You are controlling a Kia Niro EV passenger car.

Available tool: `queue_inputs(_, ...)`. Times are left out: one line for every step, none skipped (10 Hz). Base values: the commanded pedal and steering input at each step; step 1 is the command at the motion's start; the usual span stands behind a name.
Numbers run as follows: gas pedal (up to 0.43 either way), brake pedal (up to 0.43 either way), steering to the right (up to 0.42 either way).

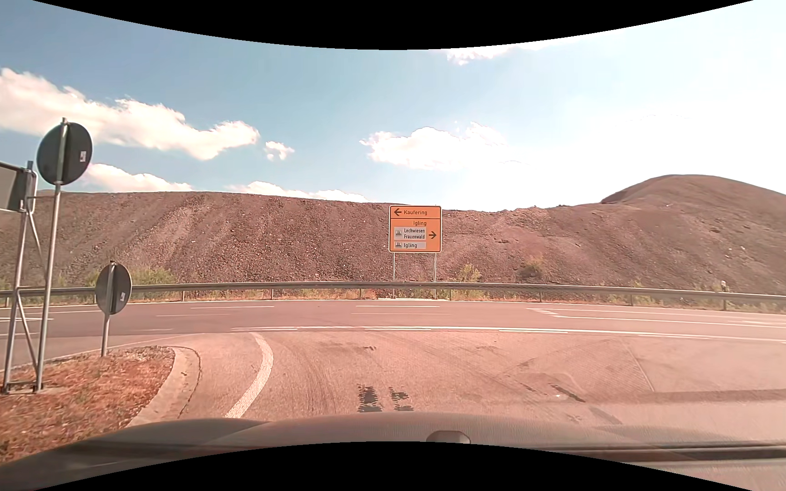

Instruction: Follow the waypoints while adhering to traffic rules and regulations

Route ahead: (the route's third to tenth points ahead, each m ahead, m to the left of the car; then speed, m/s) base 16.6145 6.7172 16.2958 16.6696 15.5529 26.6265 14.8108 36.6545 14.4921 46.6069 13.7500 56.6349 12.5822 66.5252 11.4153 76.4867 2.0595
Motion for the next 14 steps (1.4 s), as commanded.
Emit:
queue_inputs(0.000,0.165,-0.011)
queue_inputs(0.000,0.146,-0.012)
queue_inputs(0.000,0.116,-0.013)
queue_inputs(0.000,0.098,-0.014)
queue_inputs(0.000,0.091,-0.016)
queue_inputs(0.000,0.091,-0.020)
queue_inputs(0.000,0.085,-0.029)
queue_inputs(0.000,0.085,-0.039)
queue_inputs(0.000,0.085,-0.045)
queue_inputs(0.000,0.037,-0.052)
queue_inputs(0.000,0.024,-0.057)
queue_inputs(0.000,0.018,-0.064)
queue_inputs(0.000,0.000,-0.071)
queue_inputs(0.000,0.000,-0.078)
